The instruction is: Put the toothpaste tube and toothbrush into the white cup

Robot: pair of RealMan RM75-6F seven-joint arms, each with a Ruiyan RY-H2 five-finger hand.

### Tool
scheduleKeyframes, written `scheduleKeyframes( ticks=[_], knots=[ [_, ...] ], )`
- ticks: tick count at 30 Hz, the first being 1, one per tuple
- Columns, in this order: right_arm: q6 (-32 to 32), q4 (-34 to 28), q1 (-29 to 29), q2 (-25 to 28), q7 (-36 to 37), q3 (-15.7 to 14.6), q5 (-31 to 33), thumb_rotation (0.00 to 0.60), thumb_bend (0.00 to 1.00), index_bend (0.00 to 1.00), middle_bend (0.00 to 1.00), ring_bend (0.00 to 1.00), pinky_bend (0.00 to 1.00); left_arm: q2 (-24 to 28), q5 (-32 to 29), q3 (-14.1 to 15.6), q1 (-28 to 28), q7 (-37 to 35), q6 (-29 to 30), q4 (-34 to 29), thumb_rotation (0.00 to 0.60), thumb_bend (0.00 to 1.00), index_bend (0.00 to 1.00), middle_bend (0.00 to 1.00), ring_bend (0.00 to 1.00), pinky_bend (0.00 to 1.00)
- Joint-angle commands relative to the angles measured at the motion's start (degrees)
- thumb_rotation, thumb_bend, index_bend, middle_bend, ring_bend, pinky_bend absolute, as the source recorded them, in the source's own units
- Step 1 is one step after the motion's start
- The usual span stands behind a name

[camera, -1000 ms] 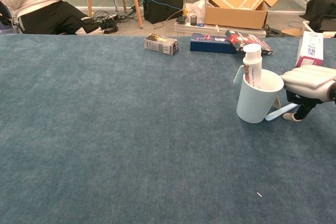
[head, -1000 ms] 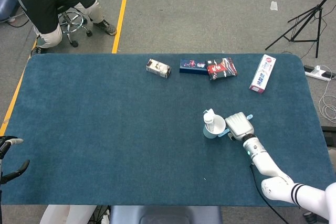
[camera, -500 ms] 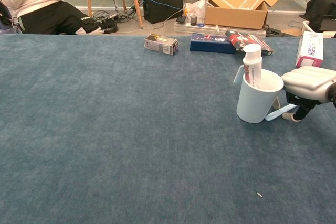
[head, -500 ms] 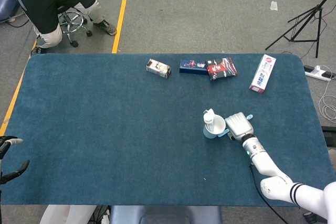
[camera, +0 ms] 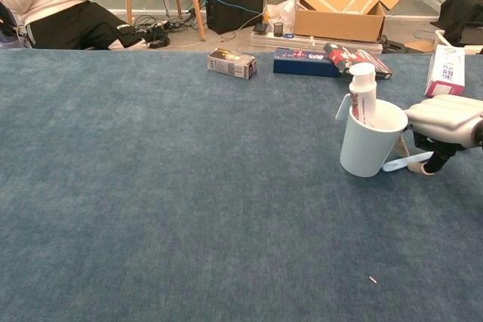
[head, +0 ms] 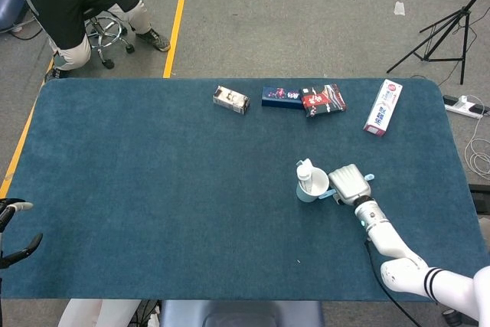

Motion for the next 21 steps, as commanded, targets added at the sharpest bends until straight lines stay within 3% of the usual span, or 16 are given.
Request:
scheduleKeyframes(
  ticks=[1,21],
  knots=[
    [0.4,-0.6,-0.2,0.4,0.3,0.0,-0.3,0.600,0.28,0.62,1.00,1.00,1.00,0.0,0.0,0.0,0.0,0.0,0.0,0.0,0.600,0.22,0.33,0.30,0.21,0.27],
    [7.9,-9.5,-4.1,9.3,5.1,0.9,-3.3,0.600,0.28,0.62,1.00,1.00,1.00,-0.4,0.0,0.1,-0.2,1.2,-0.3,0.1,0.600,0.22,0.33,0.30,0.21,0.27]
  ],
)
